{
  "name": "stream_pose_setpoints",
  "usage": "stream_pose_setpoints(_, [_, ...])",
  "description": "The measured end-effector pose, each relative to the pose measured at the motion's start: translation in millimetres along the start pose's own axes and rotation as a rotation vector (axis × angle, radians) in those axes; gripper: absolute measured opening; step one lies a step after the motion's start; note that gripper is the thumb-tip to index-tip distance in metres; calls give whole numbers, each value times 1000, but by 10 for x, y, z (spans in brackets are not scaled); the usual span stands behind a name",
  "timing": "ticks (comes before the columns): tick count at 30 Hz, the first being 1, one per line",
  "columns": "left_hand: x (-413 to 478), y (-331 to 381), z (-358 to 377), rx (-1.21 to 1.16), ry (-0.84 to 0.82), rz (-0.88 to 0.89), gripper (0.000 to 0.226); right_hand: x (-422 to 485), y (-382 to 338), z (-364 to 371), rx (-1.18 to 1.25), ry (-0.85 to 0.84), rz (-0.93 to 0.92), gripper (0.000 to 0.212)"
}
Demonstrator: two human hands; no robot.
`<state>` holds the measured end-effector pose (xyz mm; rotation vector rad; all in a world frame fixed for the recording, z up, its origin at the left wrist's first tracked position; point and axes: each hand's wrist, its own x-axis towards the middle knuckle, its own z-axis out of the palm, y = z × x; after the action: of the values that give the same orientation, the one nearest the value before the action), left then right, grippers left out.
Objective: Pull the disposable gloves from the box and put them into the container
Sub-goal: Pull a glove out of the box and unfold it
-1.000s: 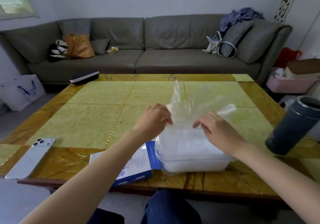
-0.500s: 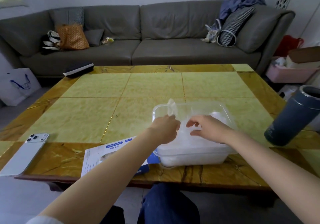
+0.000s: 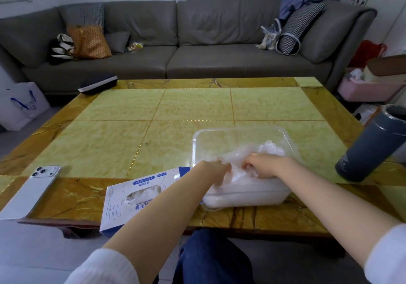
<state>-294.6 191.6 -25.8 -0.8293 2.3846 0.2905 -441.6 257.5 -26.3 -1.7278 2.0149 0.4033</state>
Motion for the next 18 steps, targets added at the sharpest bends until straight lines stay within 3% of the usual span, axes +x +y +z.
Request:
stream_pose_setpoints(3, [-72,-24,-32,50,32,30,54,-57,-115,-138,-68,11,53,47])
stream_pose_setpoints(6, [-283,-79,-133,-9,174,85,48,-213,-327,-333,-124,209,40,32])
stream_pose_setpoints(10, [-683,-329,-143,-120,681,122,36,-405,-759,-407,21,641,-102,25])
stream_pose_setpoints(12, [-823,-561,-4,-205,843,51,32,-463,-1004,-361,139,802,-238,24])
stream_pose_setpoints(14, [-935,-856,226,-271,857,-65,31,-452,-1252,-283,202,846,-379,26])
stream_pose_setpoints(18, [-1104,-1385,767,-314,673,-314,45,-274,-1682,-100,204,769,-510,30])
